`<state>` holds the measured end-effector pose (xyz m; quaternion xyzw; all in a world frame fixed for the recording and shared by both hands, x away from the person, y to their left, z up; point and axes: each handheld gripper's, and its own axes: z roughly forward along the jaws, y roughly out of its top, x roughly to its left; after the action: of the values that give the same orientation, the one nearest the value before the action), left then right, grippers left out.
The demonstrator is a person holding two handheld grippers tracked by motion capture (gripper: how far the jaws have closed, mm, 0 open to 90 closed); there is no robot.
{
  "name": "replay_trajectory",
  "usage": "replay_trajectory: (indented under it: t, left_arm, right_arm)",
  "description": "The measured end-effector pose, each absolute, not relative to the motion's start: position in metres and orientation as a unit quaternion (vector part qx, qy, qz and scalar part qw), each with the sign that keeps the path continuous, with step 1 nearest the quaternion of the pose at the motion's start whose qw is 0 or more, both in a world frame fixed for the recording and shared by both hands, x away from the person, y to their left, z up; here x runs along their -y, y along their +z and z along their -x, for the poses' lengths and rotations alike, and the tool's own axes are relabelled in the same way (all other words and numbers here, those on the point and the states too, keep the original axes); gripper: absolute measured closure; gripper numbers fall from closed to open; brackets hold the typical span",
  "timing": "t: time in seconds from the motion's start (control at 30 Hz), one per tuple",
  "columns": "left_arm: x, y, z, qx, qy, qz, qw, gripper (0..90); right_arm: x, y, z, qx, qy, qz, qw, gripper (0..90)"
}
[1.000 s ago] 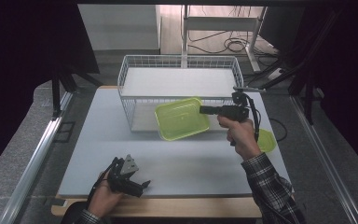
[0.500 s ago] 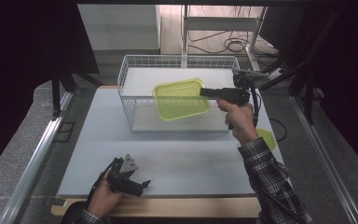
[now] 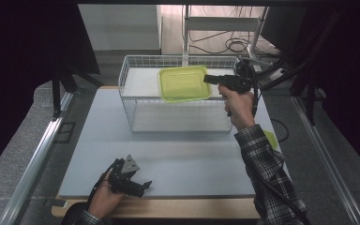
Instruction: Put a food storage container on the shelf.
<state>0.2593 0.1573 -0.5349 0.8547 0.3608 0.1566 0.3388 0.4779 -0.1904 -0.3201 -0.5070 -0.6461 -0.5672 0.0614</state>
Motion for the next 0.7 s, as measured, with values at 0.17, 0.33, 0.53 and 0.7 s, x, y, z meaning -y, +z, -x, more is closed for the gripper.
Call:
replay_trajectory:
  t: [0.17,0.33,0.53,0.7]
  left_arm:
    - [-0.157,-0.535,-0.259,-0.36,0.156,-0.855,0.338,2.4]
    - [-0.157,-0.535,-0.259,-0.358,0.157,-0.857,0.337,2.5]
    - [-0.157,-0.535,-0.259,-0.356,0.157,-0.858,0.336,2.6]
    - [-0.156,-0.535,-0.259,-0.355,0.157,-0.859,0.335,2.6]
  right_arm:
    - [0.186,-0.315,-0.485,0.64,-0.568,0.516,0.043,79.6]
    - [0.181,-0.311,-0.492,0.639,-0.565,0.522,0.025,79.6]
    - [0.178,-0.312,-0.497,0.634,-0.563,0.53,0.01,79.6]
    - [0.177,-0.316,-0.5,0.632,-0.558,0.537,0.009,79.5]
